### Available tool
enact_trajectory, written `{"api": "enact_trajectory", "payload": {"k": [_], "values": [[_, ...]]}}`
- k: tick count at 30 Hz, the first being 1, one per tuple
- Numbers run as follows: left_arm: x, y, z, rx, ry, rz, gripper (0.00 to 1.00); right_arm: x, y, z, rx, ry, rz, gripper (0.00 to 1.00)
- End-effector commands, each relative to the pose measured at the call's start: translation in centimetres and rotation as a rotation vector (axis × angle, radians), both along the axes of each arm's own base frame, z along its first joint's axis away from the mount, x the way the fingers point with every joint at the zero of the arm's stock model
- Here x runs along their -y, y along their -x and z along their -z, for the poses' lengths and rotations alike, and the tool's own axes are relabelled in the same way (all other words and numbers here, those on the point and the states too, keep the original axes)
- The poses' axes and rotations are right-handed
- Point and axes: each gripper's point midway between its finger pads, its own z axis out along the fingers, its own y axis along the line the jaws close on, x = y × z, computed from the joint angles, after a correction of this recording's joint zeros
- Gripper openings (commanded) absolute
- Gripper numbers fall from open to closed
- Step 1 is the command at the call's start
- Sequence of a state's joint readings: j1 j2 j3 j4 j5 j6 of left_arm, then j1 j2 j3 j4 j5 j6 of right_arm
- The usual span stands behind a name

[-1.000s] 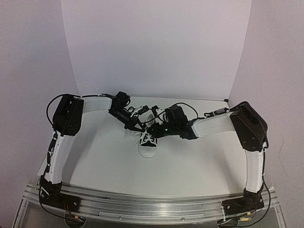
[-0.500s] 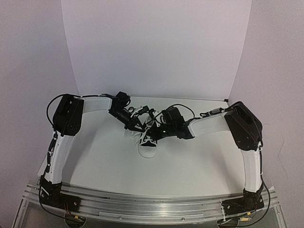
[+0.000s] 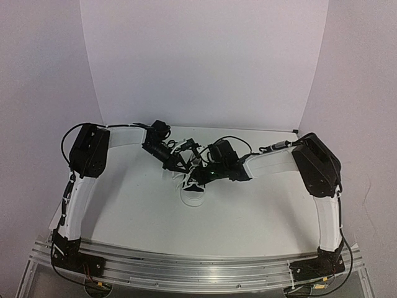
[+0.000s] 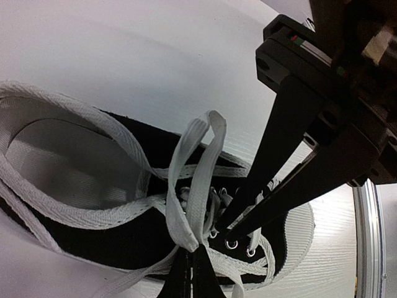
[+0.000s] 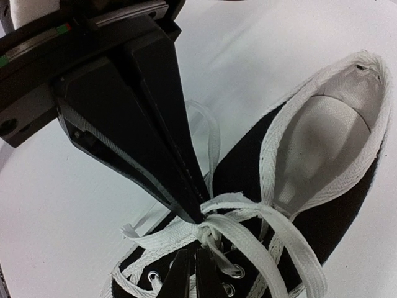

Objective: Tie the shoes

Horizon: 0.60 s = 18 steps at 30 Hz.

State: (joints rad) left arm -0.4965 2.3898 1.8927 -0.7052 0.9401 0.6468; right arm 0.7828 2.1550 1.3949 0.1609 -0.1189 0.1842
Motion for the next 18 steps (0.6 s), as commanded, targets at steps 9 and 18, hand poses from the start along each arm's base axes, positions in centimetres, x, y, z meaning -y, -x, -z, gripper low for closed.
{"api": "enact_trajectory", "payload": {"k": [9, 18], "values": [[0.5, -1.0, -0.5, 0.040, 0.012, -0.001, 0.00, 0.0, -0.8, 1.2, 0.023, 0.076, 0.021, 0.00], [0.6, -1.2, -0.7, 0.057, 0.010, -0.002, 0.00, -1.2, 0.7, -3.1, -0.017, -0.068, -0.018, 0.00]]}}
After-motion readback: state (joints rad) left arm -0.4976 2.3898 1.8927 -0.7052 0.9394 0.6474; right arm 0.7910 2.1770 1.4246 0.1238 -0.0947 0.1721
